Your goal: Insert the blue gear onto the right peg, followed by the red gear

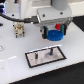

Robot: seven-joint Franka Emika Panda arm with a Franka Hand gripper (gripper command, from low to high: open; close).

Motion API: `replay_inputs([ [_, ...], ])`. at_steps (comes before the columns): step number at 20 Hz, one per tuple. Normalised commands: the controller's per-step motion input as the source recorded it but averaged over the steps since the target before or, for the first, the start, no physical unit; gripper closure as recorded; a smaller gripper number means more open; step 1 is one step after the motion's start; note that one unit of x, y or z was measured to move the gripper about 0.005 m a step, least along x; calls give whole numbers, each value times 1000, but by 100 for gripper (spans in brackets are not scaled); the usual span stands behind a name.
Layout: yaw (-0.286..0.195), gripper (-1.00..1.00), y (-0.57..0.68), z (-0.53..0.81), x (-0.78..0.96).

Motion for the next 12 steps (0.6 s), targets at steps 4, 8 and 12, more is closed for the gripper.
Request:
replay_inputs([
  [4, 0, 100, -208, 69, 677],
  [8, 0, 100, -106, -5, 563],
  [12, 0, 100, 11, -90, 322],
])
